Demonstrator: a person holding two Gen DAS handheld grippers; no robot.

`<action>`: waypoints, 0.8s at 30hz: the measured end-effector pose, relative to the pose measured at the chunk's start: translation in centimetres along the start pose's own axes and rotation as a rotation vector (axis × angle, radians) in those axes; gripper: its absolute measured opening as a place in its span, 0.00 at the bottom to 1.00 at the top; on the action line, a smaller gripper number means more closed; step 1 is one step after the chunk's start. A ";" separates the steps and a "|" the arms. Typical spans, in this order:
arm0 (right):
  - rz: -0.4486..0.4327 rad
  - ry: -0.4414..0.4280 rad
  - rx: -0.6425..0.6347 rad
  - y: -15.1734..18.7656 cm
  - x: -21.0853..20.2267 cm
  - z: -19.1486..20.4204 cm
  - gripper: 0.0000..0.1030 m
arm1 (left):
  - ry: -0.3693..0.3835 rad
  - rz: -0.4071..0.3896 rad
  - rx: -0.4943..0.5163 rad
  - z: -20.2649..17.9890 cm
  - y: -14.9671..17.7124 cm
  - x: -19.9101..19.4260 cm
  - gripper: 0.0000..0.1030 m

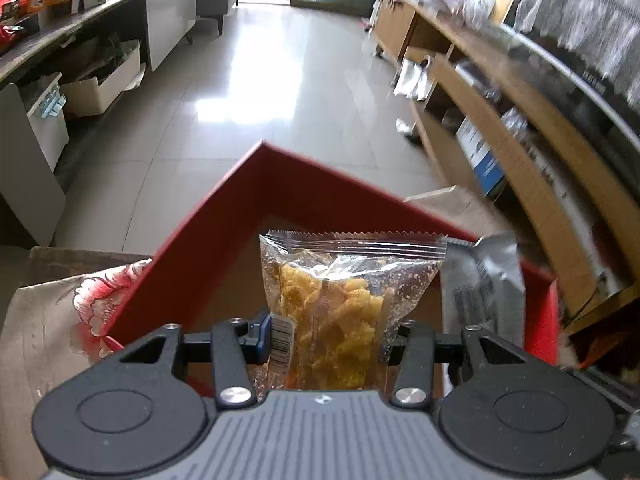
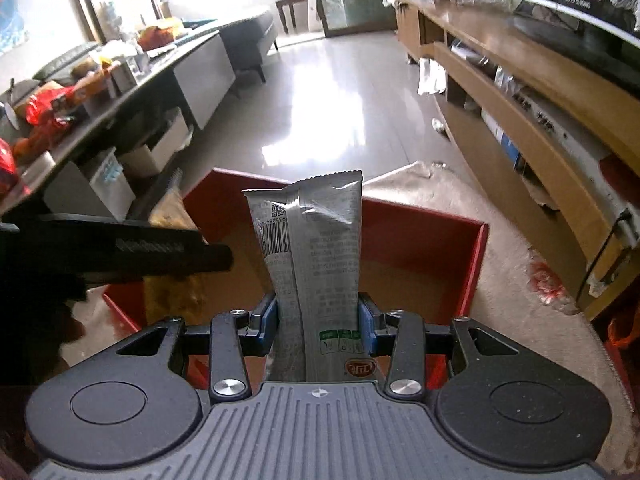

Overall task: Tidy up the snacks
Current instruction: 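Carry both held snacks over the red box and lower them inside, then open both tools to release the snacks into the box and withdraw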

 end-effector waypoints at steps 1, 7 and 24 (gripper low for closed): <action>0.006 0.003 0.000 0.1 0.2 -0.1 0.47 | -0.004 0.012 -0.001 0.1 0.2 0.4 0.46; 0.048 0.006 -0.012 0.7 1.7 0.3 0.47 | -0.020 0.029 0.011 0.0 0.7 1.3 0.47; 0.015 0.070 -0.056 0.4 0.9 0.1 0.69 | -0.054 -0.026 0.062 -0.9 0.6 -2.0 0.74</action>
Point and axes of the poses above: each gripper's, at about its wrist camera, not at the fingertips, and x roughly the way its jaws point, z to its left, y to its underside, the point moved 7 cm from there along x, roughly the way its jaws point, and after that the axes turned 8 degrees about x, right-handed, at the moved point
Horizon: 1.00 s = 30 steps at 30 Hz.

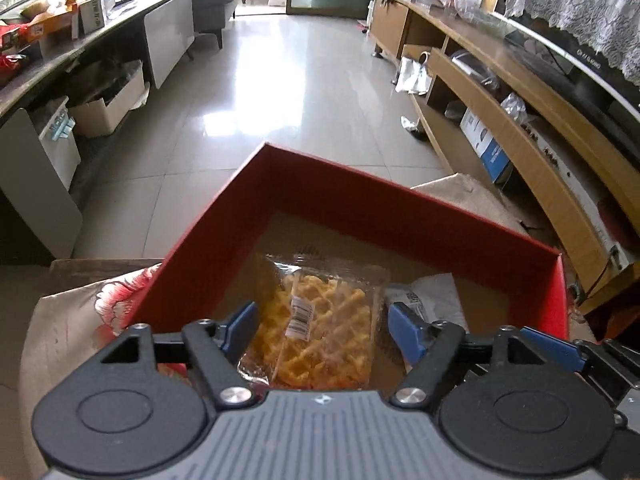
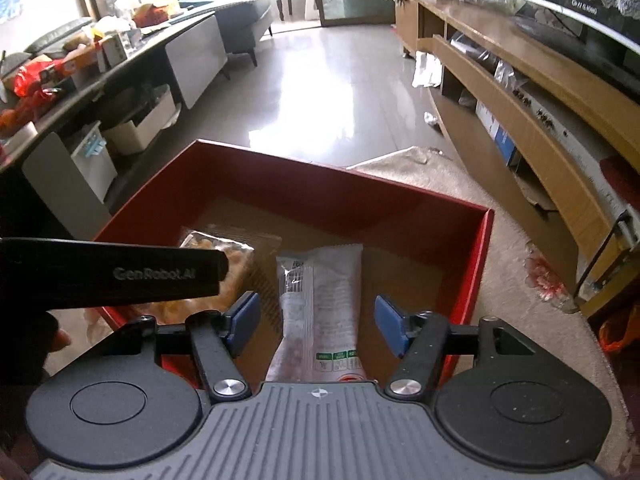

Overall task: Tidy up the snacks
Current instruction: 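Open both tools to release the snacks into the box and withdraw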

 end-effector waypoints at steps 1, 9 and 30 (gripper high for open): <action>-0.005 0.000 -0.003 0.0 -0.2 0.0 0.69 | 0.002 -0.006 -0.005 0.1 0.0 -0.4 0.75; -0.045 -0.006 -0.007 -0.1 -2.5 0.5 0.71 | 0.017 -0.021 -0.049 1.3 0.9 -3.1 0.77; -0.046 -0.034 -0.017 4.7 -7.5 1.7 0.73 | 0.029 0.073 -0.117 5.1 10.0 -7.4 0.80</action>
Point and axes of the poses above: each gripper's, at about its wrist camera, not at the fingertips, and x roughly the way its jaws point, z to its left, y to its underside, the point moved 7 cm from there along x, roughly the way its jaws point, and after that the axes turned 8 degrees about x, right-handed, at the moved point
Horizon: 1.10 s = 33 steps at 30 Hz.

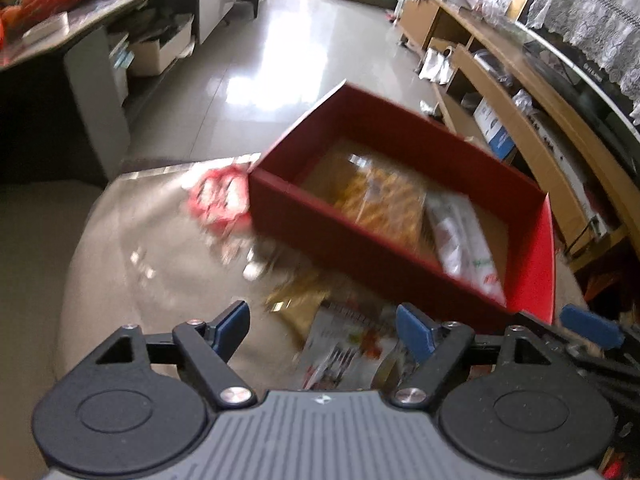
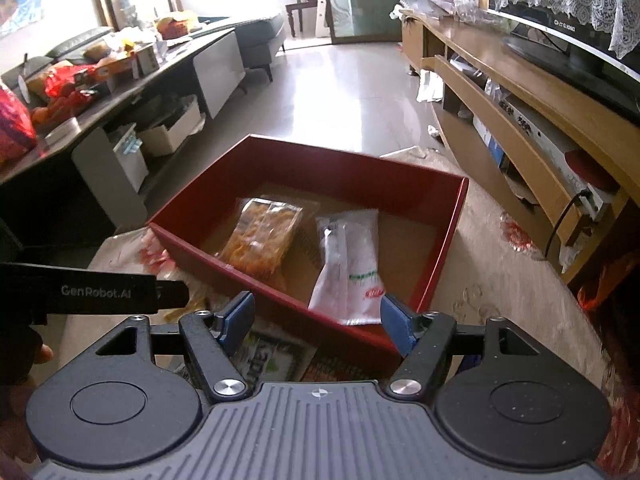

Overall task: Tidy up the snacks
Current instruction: 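Open both tools to release the snacks into the box and withdraw, then grasp the blue sausage pack with left tool while right tool grasps the round bun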

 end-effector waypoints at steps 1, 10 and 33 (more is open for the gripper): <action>0.000 -0.002 -0.006 0.3 -0.2 0.1 0.73 | 0.001 0.011 -0.004 0.2 0.6 0.0 0.80; 0.016 -0.019 -0.017 2.9 -2.0 1.1 0.74 | 0.017 0.103 -0.080 1.8 6.7 0.0 0.80; 0.030 -0.004 0.023 8.8 -6.8 -1.4 0.80 | -0.137 0.124 -0.039 1.2 10.9 1.8 0.73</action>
Point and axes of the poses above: each gripper's, at about its wrist camera, not at the fingertips, and x roughly the way its jaws point, z to its left, y to its underside, the point moved 7 cm from there along x, roughly the way its jaws point, and after that the axes turned 8 degrees about x, right-handed, at the moved point
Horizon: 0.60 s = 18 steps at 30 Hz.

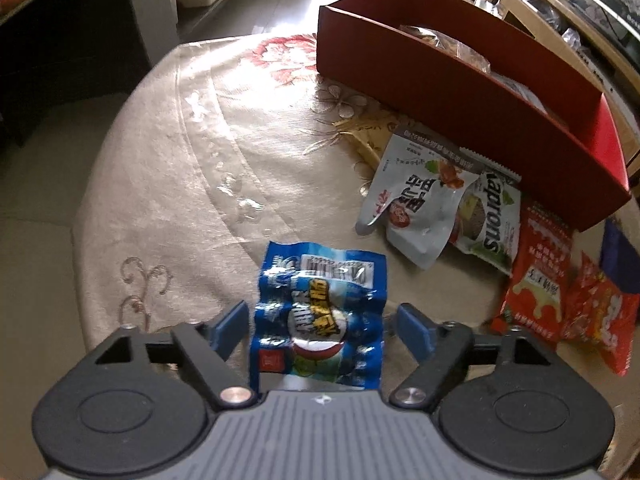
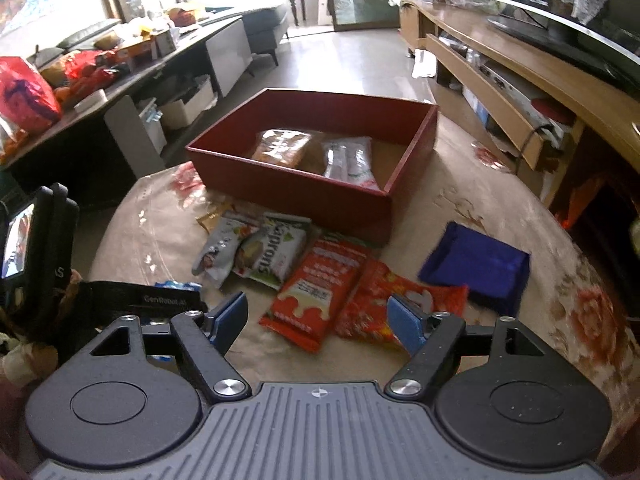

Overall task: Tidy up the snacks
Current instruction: 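Grasp the blue sausage pack with left tool while right tool grasps the round bun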

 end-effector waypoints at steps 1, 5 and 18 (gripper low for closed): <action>0.002 0.006 0.004 0.3 -0.2 -0.4 0.80 | -0.008 -0.005 0.007 0.1 0.1 -0.1 0.69; 0.018 0.044 0.040 2.0 -0.9 -2.3 0.80 | 0.002 -0.009 0.015 0.2 0.6 -0.5 0.67; 0.105 0.087 0.144 6.6 -1.4 -4.8 0.84 | 0.149 0.020 0.039 -1.7 3.4 -2.6 0.67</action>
Point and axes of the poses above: each gripper's, at about its wrist camera, not at the fingertips, and x roughly the way its jaws point, z to its left, y to its underside, the point moved 7 cm from there along x, roughly the way its jaws point, and after that the axes turned 8 degrees about x, right-handed, at the moved point
